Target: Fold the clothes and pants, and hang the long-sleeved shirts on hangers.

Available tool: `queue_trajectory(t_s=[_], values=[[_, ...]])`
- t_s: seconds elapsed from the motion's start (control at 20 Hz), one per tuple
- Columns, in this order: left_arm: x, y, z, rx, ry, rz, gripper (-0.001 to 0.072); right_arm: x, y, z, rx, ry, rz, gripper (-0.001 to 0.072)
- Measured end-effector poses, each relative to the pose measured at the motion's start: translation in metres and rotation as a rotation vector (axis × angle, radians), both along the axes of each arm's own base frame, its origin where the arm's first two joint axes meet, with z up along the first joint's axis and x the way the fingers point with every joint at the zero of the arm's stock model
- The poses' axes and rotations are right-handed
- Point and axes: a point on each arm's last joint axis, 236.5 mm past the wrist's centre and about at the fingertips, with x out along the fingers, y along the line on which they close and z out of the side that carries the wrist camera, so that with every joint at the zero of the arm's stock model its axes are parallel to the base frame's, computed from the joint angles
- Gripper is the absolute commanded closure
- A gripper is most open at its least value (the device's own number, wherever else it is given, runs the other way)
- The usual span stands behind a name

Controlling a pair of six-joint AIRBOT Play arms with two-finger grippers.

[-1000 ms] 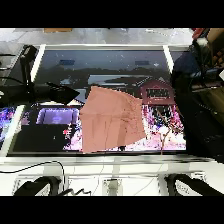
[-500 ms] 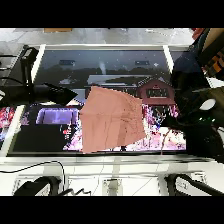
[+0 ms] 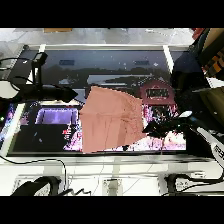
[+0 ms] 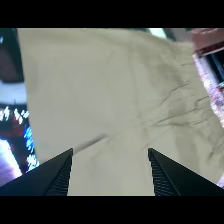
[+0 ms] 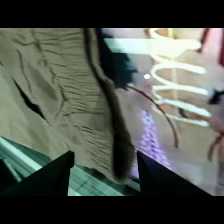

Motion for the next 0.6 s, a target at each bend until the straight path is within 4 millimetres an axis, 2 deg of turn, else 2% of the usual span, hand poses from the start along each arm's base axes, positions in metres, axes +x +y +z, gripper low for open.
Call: queue_trajectory(t_s=[0.1, 0.15, 0.2, 0.25, 0.4, 0.45, 0.6], values=[[0.002, 0.012, -0.026, 0.019, 0.056, 0.023, 0.0211, -0.001, 0.007, -0.003, 0.025, 0.018, -0.002, 0.0282], [0.0, 0.019, -0.041, 0.027, 0.091, 0.039, 0.0211, -0.001, 0.009, -0.004, 0.028, 0.017, 0.001, 0.0343], [-0.003, 0.027, -0.056, 0.034, 0.125, 0.052, 0.0211, -0.001, 0.01, -0.006, 0.027, 0.014, 0.003, 0.0344], [-0.009, 0.035, -0.073, 0.043, 0.165, 0.062, 0.0211, 0.0, 0.011, -0.007, 0.027, 0.01, 0.003, 0.0419], [-0.042, 0.057, -0.127, 0.053, 0.321, 0.078, 0.0211, 0.007, 0.01, -0.014, 0.002, -0.026, 0.004, 0.0639], [-0.056, 0.061, -0.144, 0.051, 0.373, 0.078, 0.0211, 0.008, 0.009, -0.016, -0.005, -0.042, 0.009, 0.0688], [-0.102, 0.062, -0.185, 0.018, 0.517, 0.056, 0.0211, 0.01, 0.01, -0.016, -0.005, -0.074, 0.031, 0.0689]])
